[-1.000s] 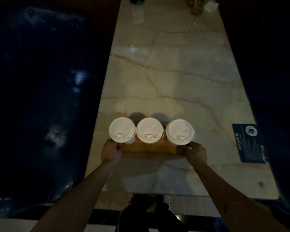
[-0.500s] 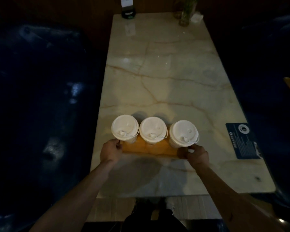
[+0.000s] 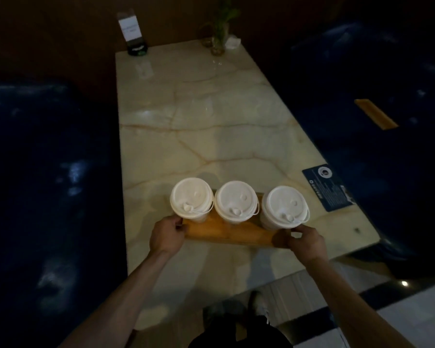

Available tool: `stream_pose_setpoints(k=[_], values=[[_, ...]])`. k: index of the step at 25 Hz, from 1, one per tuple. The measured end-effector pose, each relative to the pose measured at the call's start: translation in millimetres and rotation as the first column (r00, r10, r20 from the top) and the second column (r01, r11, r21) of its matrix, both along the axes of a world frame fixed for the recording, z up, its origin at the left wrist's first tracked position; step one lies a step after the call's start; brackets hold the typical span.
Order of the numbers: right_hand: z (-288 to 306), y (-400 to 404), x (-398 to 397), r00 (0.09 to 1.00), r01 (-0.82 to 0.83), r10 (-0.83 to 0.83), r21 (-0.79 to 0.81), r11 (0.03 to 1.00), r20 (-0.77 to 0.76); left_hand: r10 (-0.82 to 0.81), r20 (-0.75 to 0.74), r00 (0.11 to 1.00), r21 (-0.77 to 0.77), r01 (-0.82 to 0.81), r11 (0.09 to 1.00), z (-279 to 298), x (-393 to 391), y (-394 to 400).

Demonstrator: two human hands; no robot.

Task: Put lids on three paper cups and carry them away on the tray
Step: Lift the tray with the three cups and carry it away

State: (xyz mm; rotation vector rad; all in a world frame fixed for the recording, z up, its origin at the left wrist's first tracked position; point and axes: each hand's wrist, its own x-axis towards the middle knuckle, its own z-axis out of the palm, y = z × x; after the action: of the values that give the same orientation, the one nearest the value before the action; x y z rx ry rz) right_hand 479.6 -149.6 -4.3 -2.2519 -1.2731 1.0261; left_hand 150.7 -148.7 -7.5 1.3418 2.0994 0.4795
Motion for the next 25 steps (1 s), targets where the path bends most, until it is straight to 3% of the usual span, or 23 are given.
stream_pose_setpoints(k=[7,13,17,25], values=[[16.0,-55.5,38.9,0.991,0.132,-0.132,-0.003,0.991,-0.003,-0.166,0.018,0.986,0.017,0.165,0.986,14.0,42.5,9.5],[33.4,-114.1,86.9,0.962,0.272,-0.270,0.062,0.960,-0.027,-0.268,0.155,0.951,0.018,0.269,0.963,24.2,101.7,4.9],[42.5,-161.4,121.8,0.940,0.341,-0.338,0.087,0.936,-0.046,-0.399,0.072,0.914,0.050,0.396,0.917,32.4,147.6,-6.5],[55.3,-278.9,196.9,0.856,0.514,-0.501,0.107,0.851,-0.126,-0.578,0.135,0.805,0.000,0.583,0.812,48.3,257.9,-64.3]])
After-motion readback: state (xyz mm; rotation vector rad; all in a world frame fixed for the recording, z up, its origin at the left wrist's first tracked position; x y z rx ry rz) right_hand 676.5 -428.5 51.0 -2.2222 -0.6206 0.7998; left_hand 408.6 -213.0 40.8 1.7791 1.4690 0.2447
